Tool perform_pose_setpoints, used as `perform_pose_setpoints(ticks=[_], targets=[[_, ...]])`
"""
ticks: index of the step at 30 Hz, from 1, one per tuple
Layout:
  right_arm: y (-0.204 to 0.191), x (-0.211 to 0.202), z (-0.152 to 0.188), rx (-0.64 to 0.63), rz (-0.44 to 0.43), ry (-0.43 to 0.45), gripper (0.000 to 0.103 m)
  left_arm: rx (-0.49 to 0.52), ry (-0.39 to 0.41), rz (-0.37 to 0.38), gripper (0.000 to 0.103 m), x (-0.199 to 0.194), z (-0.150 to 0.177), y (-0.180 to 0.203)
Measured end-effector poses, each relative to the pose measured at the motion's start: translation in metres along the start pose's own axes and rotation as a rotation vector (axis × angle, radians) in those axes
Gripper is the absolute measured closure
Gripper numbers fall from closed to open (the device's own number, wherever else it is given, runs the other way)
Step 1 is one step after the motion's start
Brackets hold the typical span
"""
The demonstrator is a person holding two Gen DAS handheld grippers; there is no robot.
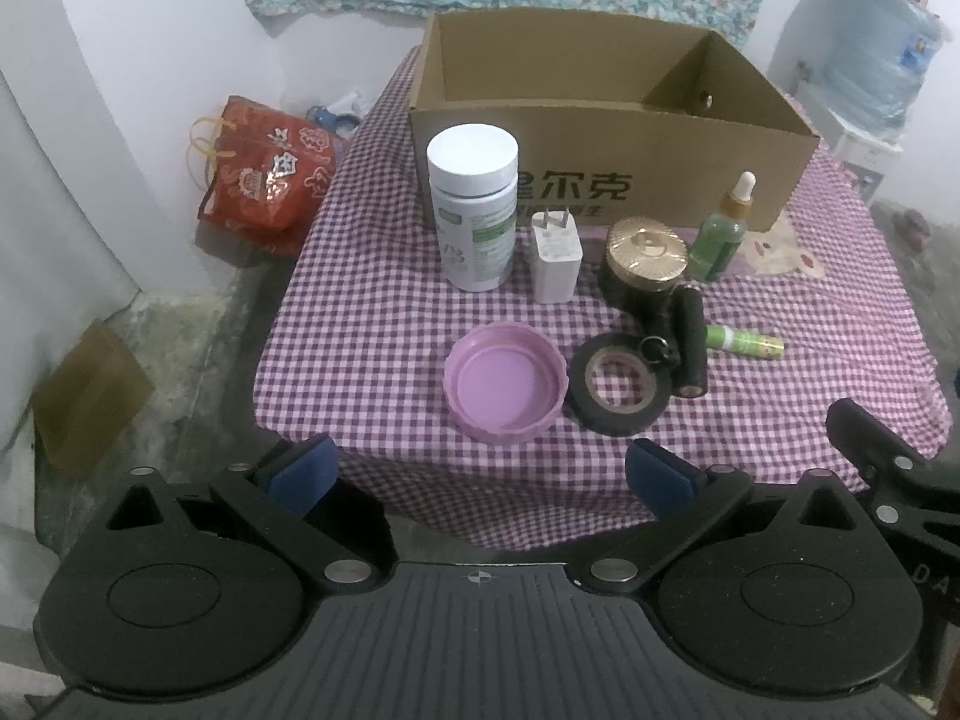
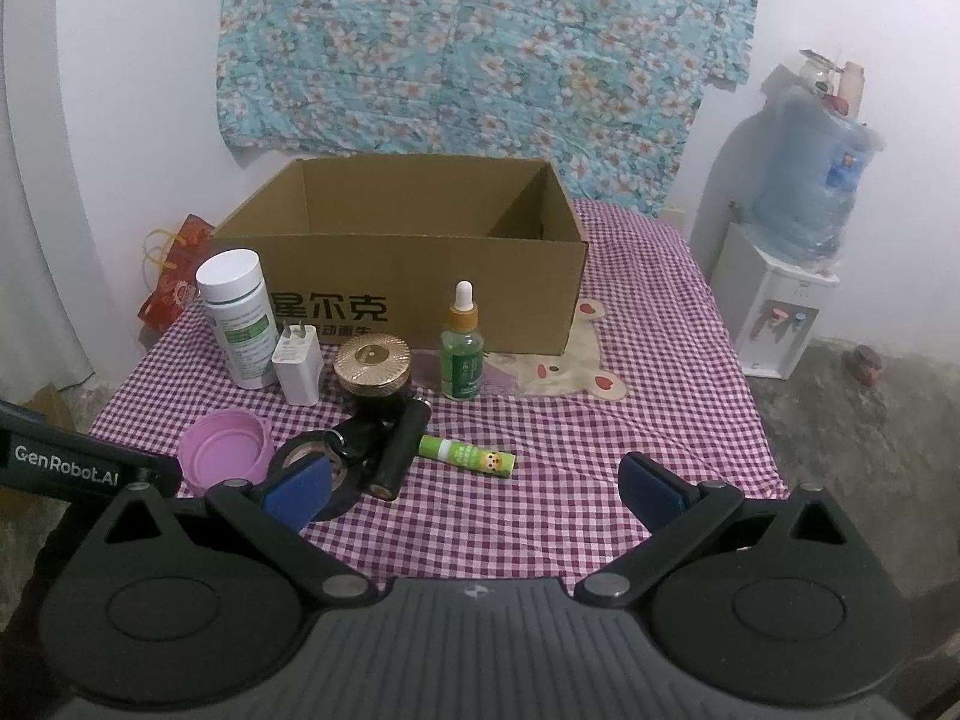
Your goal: Organize rigid objects
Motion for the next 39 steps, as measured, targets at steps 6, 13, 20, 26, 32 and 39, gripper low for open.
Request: perform_pose_setpoints(ticks=[6, 13, 20, 26, 32, 39], targets=[[0.0001, -0.0001, -0.0007, -0.001, -0.001, 0.001, 0.0, 0.001, 0.0, -0.002, 0.0, 0.0003, -0.0003, 0.0002], [-0.0002, 0.0, -0.001, -0.002, -0.001, 0.002, 0.0, 0.003, 0.0, -0.006, 0.001, 0.0005, -0.0013, 0.0003], [-0.0004, 0.0004, -0.0018, -0.003, 0.002, -0.001, 0.0, 0.003, 0.001, -0.006, 0.001, 0.0002, -0.0013, 0.0002], [-0.0002, 0.0001, -0.0021, -0.003, 0.001, 0.001, 0.0, 0.005, 0.001, -0.008, 0.001, 0.0, -0.0017, 0.0004], [-0.0004, 0.0003, -0.0028, -0.003, 0.0, 0.001, 0.0, 0.007, 0.0, -0.01, 0.001, -0.0002, -0.0015, 0.0009], [-0.0003, 0.0003, -0.0027, -0.002, 0.0, 0.002, 0.0, 0.008, -0.003, -0.011, 0.001, 0.0002, -0.0008, 0.0009]])
Point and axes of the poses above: each gripper's, at about its wrist camera, not at the fingertips, and x roughly the way its jaws point, y to its right, z to its underside, the point moved 6 cm from there along x, roughly the way its jaws point, and after that the axes turned 12 degrees about x, right-handed, at the moved point
